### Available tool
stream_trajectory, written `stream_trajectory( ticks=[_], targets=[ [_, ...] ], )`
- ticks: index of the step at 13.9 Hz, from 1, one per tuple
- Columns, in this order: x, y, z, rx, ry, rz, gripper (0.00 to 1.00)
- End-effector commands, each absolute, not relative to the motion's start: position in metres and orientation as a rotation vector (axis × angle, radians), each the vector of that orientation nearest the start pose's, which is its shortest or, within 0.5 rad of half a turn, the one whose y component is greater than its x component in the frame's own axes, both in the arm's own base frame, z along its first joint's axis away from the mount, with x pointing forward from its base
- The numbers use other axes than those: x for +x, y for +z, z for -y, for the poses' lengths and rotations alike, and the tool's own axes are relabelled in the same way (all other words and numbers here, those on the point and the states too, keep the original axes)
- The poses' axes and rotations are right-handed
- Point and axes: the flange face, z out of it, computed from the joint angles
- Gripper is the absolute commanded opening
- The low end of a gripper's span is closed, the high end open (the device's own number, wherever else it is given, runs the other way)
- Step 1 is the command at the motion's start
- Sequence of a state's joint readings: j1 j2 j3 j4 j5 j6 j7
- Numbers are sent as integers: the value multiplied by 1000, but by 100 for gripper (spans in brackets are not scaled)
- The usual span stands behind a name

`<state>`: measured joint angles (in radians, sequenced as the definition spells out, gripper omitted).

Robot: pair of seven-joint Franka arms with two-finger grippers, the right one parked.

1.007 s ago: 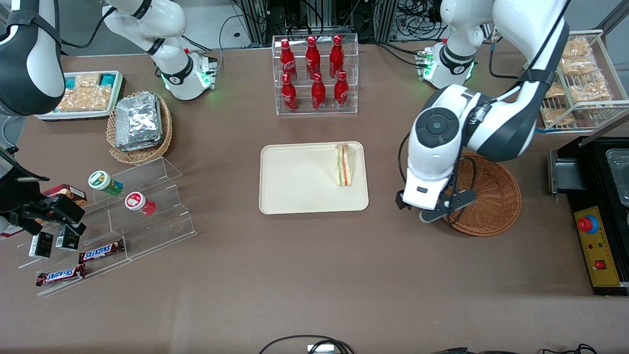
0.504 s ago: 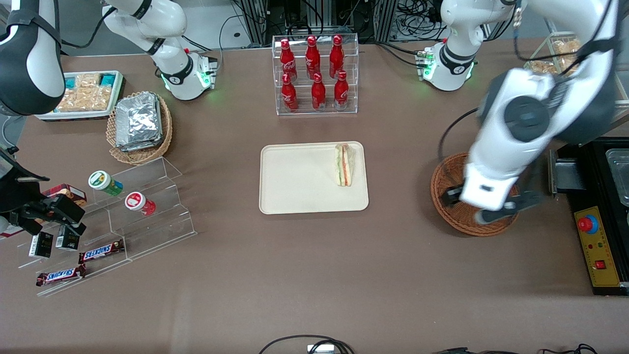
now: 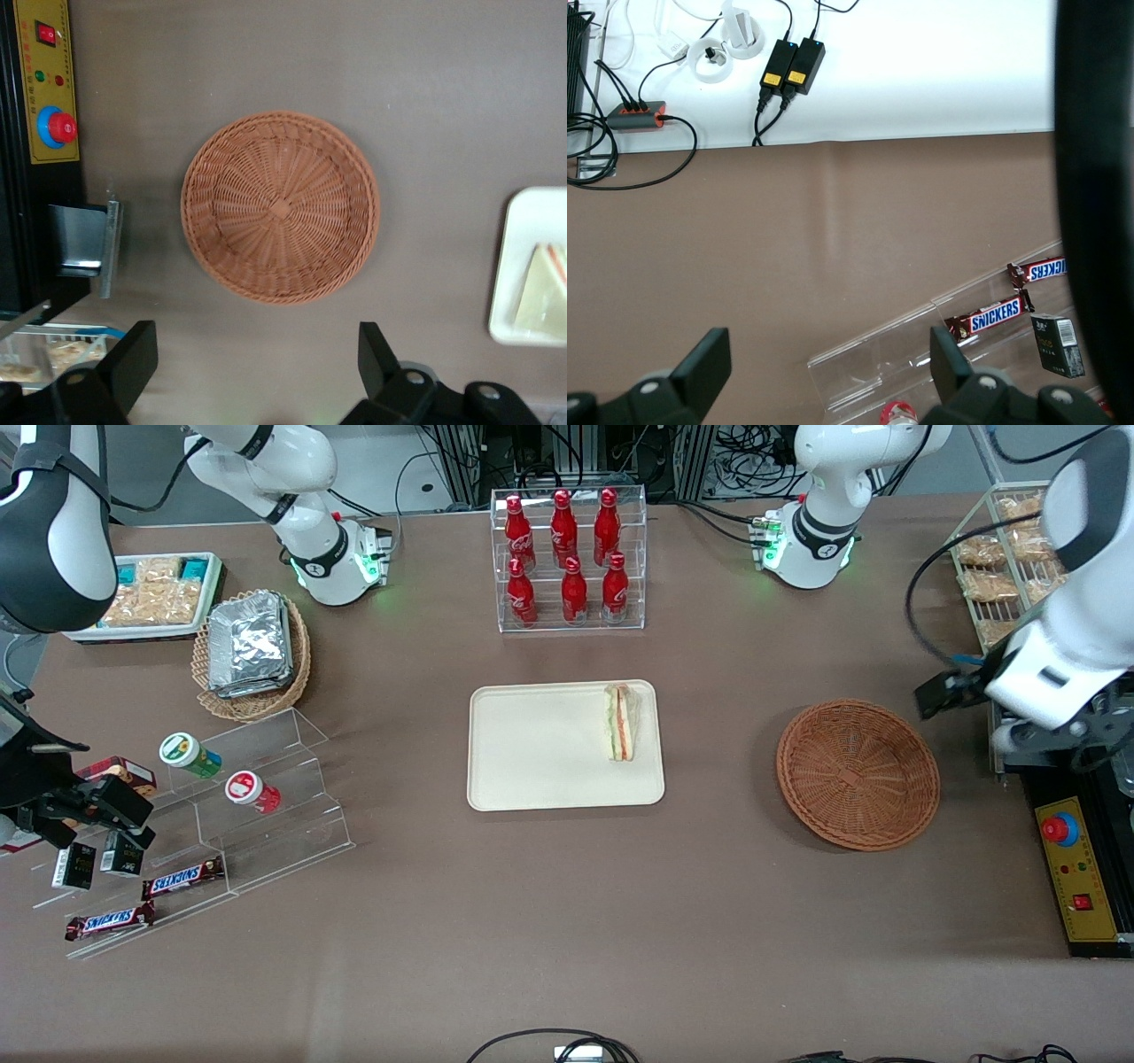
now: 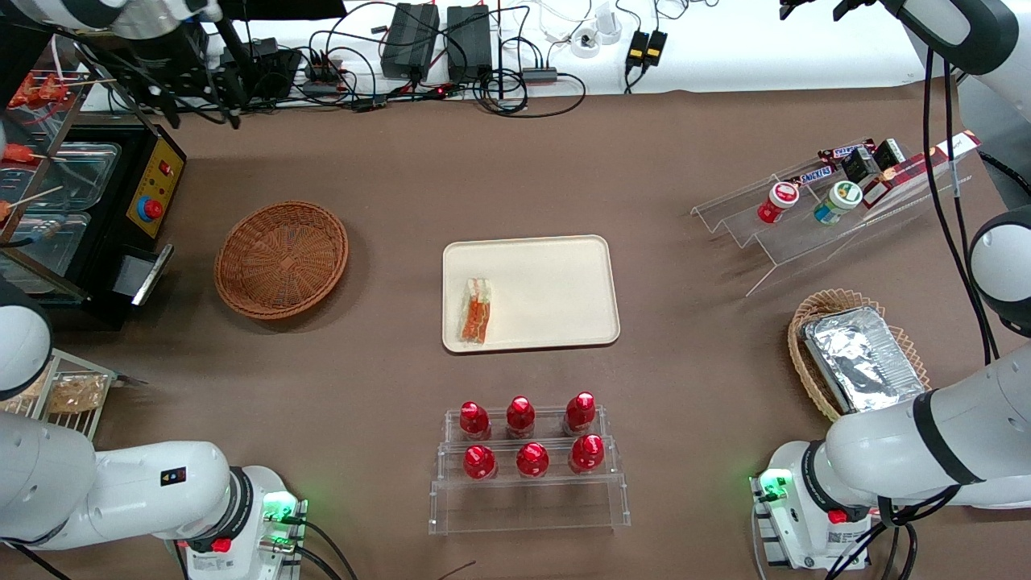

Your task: Place sandwich from basket to tray

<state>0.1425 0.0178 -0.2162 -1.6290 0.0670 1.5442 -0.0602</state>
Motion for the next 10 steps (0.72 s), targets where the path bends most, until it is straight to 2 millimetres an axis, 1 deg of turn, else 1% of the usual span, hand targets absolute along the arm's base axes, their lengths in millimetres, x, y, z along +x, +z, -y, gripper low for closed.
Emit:
stream_trajectory(
  ticks=[1, 3, 5, 10],
  targets=[
    [528, 610, 32, -3075, 161, -225, 100],
    [519, 622, 35, -3076, 154, -288, 100],
    [513, 630, 39, -3100, 138, -299, 100],
    [511, 631, 42, -3096, 136, -335, 100]
  ],
)
